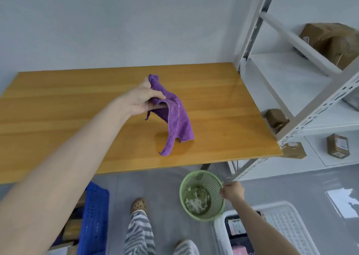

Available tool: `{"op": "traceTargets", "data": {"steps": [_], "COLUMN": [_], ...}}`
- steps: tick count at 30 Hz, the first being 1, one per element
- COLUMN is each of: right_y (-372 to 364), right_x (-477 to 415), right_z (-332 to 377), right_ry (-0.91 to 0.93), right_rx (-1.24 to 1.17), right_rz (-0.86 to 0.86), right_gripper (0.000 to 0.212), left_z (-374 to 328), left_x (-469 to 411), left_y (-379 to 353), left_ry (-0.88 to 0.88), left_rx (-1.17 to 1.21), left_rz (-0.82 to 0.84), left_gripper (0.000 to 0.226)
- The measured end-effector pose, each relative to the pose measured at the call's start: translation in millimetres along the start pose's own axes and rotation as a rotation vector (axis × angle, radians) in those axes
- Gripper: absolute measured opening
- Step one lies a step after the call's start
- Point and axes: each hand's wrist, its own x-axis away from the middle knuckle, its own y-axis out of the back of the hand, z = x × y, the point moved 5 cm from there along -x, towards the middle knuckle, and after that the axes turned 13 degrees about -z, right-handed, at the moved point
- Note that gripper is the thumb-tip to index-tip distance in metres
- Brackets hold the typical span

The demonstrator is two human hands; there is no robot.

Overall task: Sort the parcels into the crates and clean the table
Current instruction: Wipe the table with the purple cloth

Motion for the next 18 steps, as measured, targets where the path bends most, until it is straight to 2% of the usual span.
{"op": "traceTargets", "data": {"steps": [4, 9, 11, 14, 16, 18], "right_y": [-18.9, -9.9, -4.2, 11.6, 30.5, 60.4], "right_x": [-26.9, -12.4, -1.5, 21.4, 36.6, 55.6], "right_z": [8.9, 26.2, 30.2, 52.5, 85.2, 138.3], "right_ry": [-0.087, 0.028, 0.021, 0.016, 0.090, 0.236], "right_rx": [0.049, 0.279, 0.267, 0.238, 0.188, 0.124], "right_rz": [0.156, 0.344, 0.479, 0.775, 0.910, 0.969], "right_gripper": [0.034, 0.039, 0.041, 0.051, 0.041, 0.034], "left_z": [6.3, 3.2, -2.7, -21.5, -34.6, -57.2], "left_x": [-8.7, -16.8, -18.1, -16.3, -16.7, -14.8], "left_y": [1.8, 8.5, 10.6, 16.0, 19.0, 25.9], "left_ry": [-0.002, 0.010, 0.005, -0.016, -0.041, -0.083], "left_rx": [0.002, 0.001, -0.011, -0.042, -0.087, -0.139], "left_rz": [-0.014, -0.029, -0.016, 0.055, 0.091, 0.083], "left_gripper": [0.050, 0.049, 0.051, 0.051, 0.048, 0.047]}}
